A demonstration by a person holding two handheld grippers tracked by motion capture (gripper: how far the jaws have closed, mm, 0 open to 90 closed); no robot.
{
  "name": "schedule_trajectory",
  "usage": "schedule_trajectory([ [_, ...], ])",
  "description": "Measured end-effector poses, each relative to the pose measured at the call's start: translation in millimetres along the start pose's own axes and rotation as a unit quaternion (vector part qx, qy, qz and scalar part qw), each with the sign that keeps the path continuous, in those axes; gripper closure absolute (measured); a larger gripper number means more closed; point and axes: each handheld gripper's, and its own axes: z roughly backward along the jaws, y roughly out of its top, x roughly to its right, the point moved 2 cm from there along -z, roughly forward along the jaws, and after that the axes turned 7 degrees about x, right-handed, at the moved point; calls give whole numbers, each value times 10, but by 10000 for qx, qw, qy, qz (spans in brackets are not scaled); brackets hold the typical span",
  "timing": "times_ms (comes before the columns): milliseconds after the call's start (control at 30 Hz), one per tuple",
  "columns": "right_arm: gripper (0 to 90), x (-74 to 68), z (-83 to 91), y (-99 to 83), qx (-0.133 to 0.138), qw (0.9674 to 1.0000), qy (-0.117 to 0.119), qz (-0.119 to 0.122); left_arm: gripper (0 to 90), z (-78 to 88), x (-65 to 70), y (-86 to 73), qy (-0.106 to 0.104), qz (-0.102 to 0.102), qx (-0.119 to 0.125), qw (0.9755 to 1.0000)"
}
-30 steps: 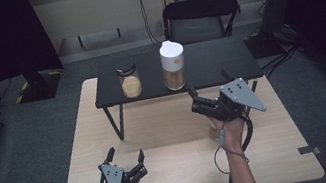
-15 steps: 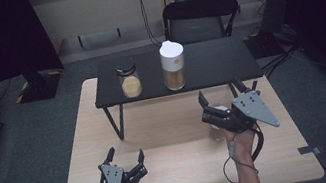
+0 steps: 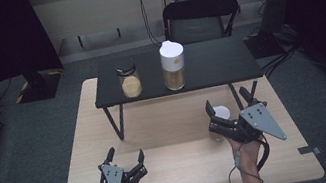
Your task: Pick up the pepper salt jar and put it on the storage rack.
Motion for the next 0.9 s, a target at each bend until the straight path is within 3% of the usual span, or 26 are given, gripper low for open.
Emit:
schedule_trajectory([
  [900,0,68,273,-353,-103,9998,-156,-13,38,1,-1,0,1,-1,0,10000],
])
